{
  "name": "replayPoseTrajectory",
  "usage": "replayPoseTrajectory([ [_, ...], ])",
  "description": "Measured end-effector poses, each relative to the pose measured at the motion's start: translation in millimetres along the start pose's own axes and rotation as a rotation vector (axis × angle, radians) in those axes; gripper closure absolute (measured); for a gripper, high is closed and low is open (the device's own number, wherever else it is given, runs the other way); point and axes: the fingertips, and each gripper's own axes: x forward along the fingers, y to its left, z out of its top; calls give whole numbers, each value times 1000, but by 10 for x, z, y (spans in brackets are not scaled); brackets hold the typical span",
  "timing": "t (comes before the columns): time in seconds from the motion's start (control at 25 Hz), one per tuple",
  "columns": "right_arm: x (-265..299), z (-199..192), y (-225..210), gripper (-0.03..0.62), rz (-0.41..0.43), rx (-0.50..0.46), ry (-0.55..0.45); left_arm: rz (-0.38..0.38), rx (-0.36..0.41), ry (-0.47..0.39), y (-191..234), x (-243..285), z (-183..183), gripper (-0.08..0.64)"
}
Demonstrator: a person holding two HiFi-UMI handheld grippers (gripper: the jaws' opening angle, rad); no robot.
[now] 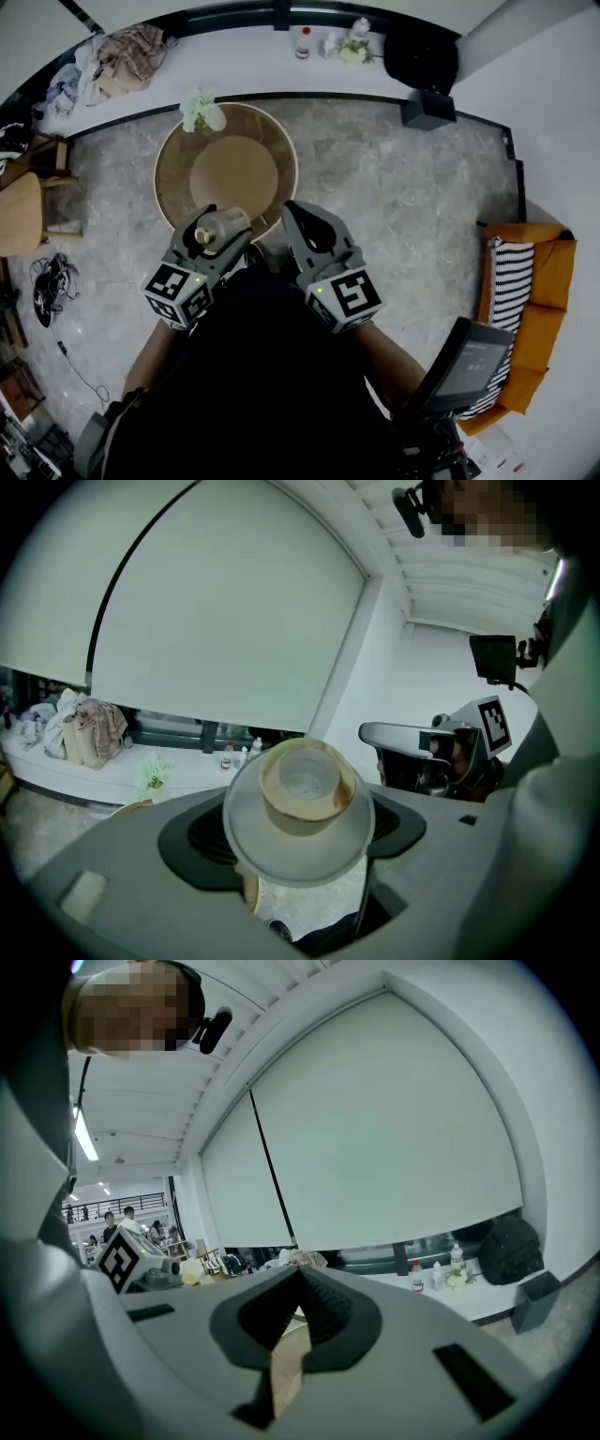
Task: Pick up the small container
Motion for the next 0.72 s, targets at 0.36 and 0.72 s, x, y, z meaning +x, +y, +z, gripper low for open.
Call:
replayPoseTrajectory([
  [0.36, -46, 5, 20, 594, 5, 2, -3, 5, 25, 0, -44, -10, -3, 215],
  [0.72, -33, -17, 65, 594, 22, 14, 9, -1, 33, 6, -38, -14, -26, 215],
])
